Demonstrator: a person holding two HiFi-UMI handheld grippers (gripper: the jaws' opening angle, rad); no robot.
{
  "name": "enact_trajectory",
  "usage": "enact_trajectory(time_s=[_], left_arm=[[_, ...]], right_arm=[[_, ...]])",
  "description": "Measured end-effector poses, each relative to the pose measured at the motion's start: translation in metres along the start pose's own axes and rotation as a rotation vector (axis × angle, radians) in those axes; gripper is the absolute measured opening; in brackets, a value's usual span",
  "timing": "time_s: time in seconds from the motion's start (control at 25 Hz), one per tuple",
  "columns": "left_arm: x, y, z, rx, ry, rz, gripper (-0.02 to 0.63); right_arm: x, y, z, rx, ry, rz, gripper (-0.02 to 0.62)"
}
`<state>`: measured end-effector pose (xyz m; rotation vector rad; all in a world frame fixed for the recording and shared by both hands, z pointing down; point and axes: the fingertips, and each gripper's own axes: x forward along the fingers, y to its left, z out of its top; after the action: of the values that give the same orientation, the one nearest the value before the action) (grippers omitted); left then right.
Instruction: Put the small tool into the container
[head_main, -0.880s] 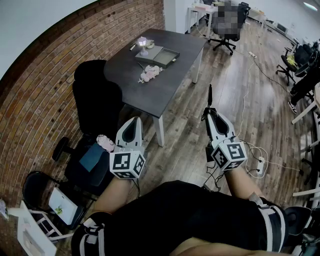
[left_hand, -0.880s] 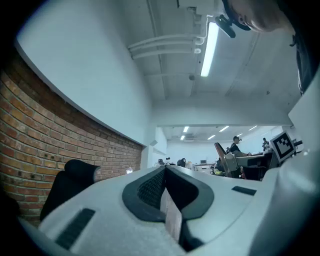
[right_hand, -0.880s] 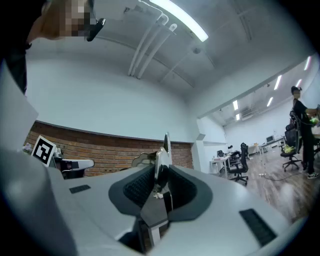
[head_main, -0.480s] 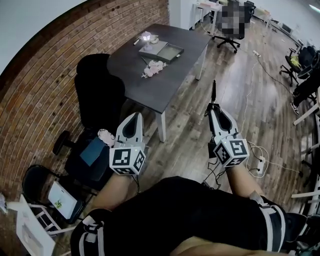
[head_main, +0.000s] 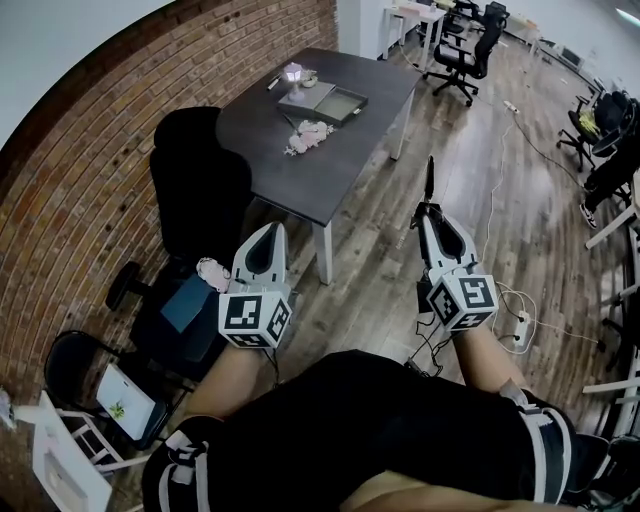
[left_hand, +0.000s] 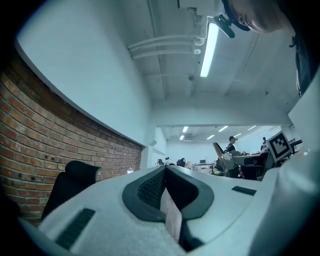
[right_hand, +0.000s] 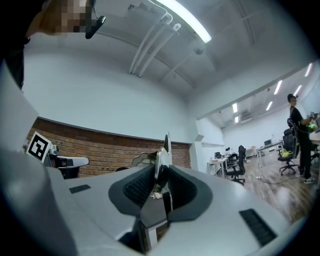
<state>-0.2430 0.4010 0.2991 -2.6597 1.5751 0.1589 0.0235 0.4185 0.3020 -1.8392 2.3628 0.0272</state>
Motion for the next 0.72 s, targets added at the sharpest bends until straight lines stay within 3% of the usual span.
enact_trajectory(time_s=[0.32, 0.72], left_arm=[[-0.009, 0.012, -0.001, -0.016, 0.007, -0.01, 0.009], [-0.033, 0.02, 0.0, 0.078, -0.018, -0.068, 0.009]], right_arm=[[-0.003, 0.016, 0.0, -0.012, 0.009, -0.011, 0.083], [-0.007, 0.047, -0.006, -0.035, 0.014, -0.047, 0.083]])
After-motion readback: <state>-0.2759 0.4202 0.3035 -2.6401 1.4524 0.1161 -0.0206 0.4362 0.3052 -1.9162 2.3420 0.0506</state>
